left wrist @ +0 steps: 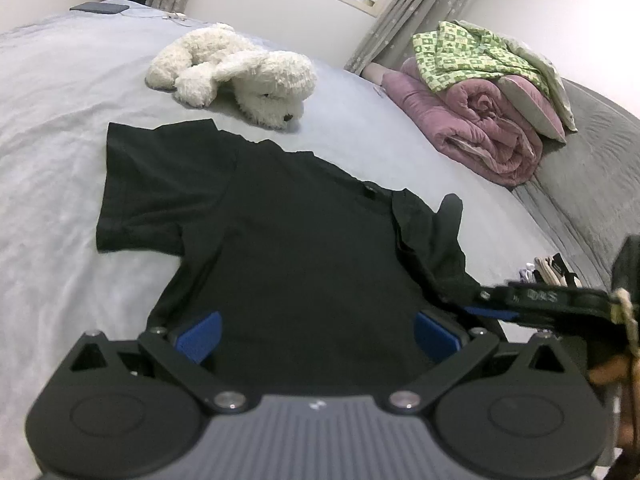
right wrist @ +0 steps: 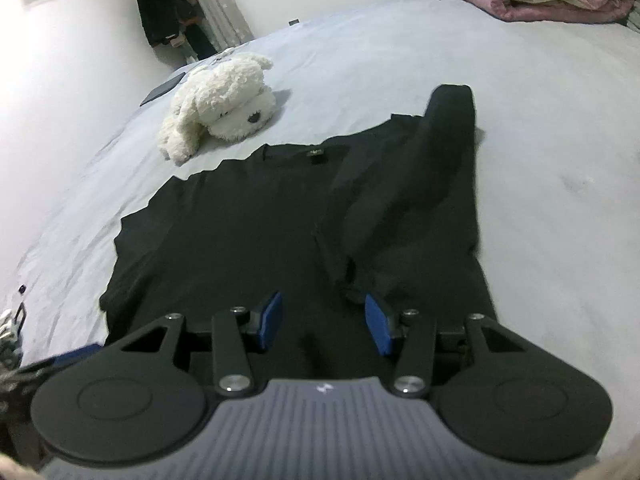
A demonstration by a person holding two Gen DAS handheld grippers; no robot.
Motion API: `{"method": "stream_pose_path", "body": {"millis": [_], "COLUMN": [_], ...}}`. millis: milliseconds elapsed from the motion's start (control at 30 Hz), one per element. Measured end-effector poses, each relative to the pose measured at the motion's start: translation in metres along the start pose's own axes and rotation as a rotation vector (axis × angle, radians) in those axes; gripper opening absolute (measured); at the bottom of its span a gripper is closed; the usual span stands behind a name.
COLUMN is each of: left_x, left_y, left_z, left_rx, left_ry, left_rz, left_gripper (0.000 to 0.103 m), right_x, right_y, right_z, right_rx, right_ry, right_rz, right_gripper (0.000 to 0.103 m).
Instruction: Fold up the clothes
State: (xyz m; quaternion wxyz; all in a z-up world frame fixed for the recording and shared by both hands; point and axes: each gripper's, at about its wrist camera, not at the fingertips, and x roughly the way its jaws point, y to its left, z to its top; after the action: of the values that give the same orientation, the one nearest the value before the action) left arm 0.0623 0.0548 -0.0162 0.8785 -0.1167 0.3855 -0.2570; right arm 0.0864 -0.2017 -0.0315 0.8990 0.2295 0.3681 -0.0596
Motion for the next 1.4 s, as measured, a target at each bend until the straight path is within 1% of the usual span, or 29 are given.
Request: {"method": "stream_pose_path", "body": {"millis": [167, 433, 567, 700, 900, 1033, 1167, 1400], "left_x": [-0.001, 0.002, 0.006, 0.008, 0.011, 0.013, 0.01, 0.005], "left_y": [-0.001, -0.01, -0.011, -0.01, -0.018, -0.03, -0.043, -0.064], "left_z": [0.0, -0.007, -0.007, -0.006, -0.011, -0.021, -0.032, -0.051], "left_rx": [-0.004, 0.024, 0.018, -0.012, -0.017, 0.021, 0.075, 0.09], "left_ry": [0.018, 0.058, 0.073, 0.09, 0.126, 0.164, 0.192, 0.242], "left_rz": [-0.024, -0.046, -0.051, -0.081, -0.126, -0.149, -0.161, -0.24], "left_gripper": [0.102, 0.102, 0.101, 0.099, 0.096, 0.095, 0.095, 0.095], "right_x": [-0.023, -0.031, -0.042, -0.053, -0.074, -0.094, -0.119, -0.171], "right_y": [-0.018, -0.035, -0.036, -0.039, -0.047, -0.055, -0.065, -0.079], "right_z": [-0.003, -0.004, -0.02, -0.045, -0.078, -0.098, -0.118, -0.147], "right_rx": [-0.029, -0.082, -0.132, -0.168, -0.141, -0.088, -0.026, 0.075], "right_ry": [0.036, 0.107, 0.139, 0.183, 0.221, 0.221, 0.201, 0.101], "right_rz": [0.044, 0.058, 0.056, 0.057, 0.103, 0.131, 0.142, 0.122], "right_gripper": [0.051, 0.051, 0.051, 0.051, 0.05, 0.05, 0.05, 0.05]}}
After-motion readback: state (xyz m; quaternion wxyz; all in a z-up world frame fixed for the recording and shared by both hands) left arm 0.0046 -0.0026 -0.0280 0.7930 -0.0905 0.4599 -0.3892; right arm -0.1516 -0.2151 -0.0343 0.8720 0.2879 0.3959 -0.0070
